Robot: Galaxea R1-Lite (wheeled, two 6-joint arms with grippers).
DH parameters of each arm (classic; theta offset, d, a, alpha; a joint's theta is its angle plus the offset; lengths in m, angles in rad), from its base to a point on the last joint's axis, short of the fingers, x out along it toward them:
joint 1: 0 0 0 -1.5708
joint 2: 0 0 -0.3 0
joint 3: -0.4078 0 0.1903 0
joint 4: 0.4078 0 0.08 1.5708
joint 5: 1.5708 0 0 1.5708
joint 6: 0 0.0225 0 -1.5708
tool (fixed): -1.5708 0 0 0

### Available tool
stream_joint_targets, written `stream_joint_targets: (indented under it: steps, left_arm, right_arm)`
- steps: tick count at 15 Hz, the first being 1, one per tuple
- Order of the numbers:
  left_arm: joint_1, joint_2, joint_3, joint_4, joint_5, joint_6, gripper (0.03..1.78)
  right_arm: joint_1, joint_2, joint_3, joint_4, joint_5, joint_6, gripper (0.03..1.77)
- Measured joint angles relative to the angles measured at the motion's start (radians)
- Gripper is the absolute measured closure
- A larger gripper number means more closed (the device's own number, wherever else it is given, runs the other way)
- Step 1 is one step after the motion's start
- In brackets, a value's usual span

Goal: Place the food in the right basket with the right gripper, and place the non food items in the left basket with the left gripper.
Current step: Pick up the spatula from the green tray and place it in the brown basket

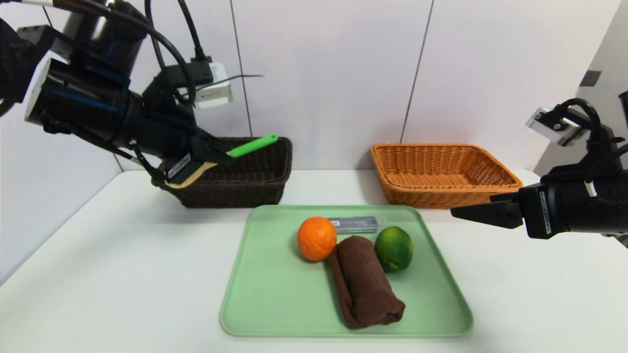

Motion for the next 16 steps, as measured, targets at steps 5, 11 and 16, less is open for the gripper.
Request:
stream_joint_targets:
  steps: [5,11,16]
  left_arm:
    - [0.134,0.147,-0.224,-0.017,0.001,-0.022,1.67]
    - [0.172,0.298,-0.263,-0.163,0.102,-0.086,1.67]
    - [0.164,0.389,-0.263,-0.272,0.194,-0.079,1.67]
  right_arm:
    - [0.0,-0.027,-0.001,0.001,-0.002,-0.001,0.09]
    - [0.0,-0.049,-0.005,0.001,-0.003,-0.001,0.09]
    - [0.001,-0.061,0.002,0.003,-0.004,-0.001,0.09]
